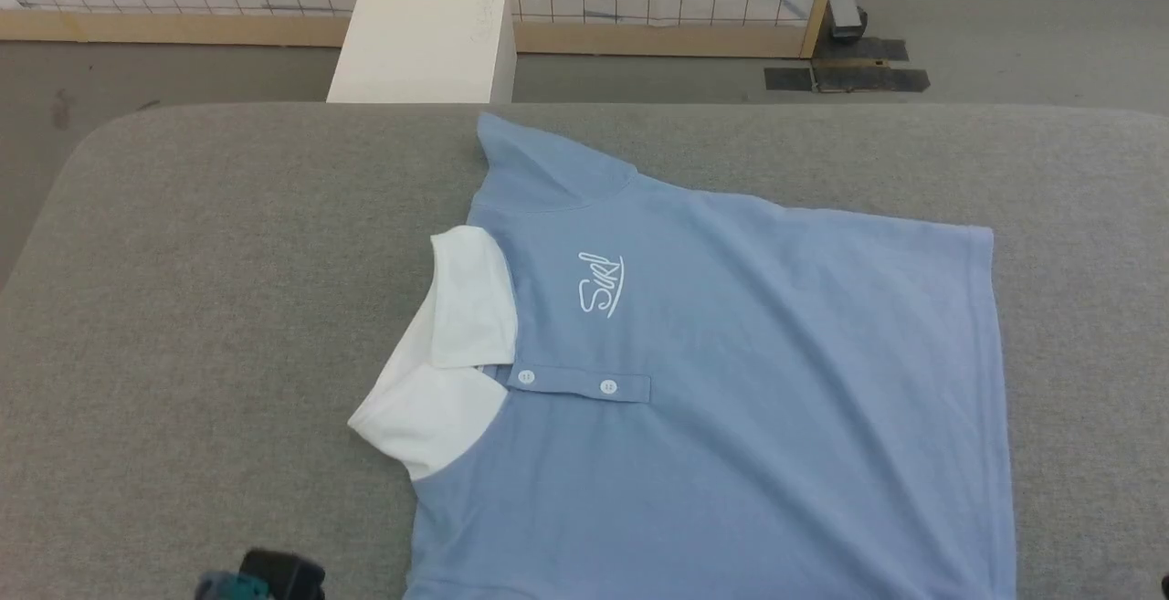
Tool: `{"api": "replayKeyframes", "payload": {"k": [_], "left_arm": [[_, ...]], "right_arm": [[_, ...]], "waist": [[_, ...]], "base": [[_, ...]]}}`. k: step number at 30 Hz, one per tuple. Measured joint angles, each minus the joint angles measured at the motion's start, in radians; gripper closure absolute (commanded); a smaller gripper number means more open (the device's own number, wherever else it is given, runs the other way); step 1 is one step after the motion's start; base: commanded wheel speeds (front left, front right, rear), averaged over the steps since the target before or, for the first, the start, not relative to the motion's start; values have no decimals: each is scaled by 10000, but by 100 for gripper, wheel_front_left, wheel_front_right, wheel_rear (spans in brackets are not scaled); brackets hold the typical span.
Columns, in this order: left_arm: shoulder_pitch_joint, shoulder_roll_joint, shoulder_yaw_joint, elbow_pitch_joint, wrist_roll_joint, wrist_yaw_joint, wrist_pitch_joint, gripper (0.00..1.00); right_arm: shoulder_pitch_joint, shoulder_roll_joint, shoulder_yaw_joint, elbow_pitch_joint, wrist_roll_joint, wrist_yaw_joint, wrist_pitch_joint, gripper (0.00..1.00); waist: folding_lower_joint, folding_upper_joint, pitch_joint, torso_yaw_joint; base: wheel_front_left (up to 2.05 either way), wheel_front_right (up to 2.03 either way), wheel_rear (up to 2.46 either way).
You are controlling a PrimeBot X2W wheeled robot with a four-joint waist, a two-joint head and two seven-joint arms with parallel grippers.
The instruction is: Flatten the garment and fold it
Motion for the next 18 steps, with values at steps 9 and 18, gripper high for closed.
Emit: {"api": "replayKeyframes", "payload": {"k": [9,18], "left_arm": [[-2278,-29,422,-36,1072,-660,-349,100],[-5142,-558,560,832,1699,-1756,-251,100]], "right_arm": [[-2059,-834,399,-65,-109,0,-865,100],[-3944,-1511,792,384,-198,0,-1546,100]], "waist": [[0,0,727,-104],[1,0,1967,-221]], "base": [[0,0,0],[0,0,0]]}}
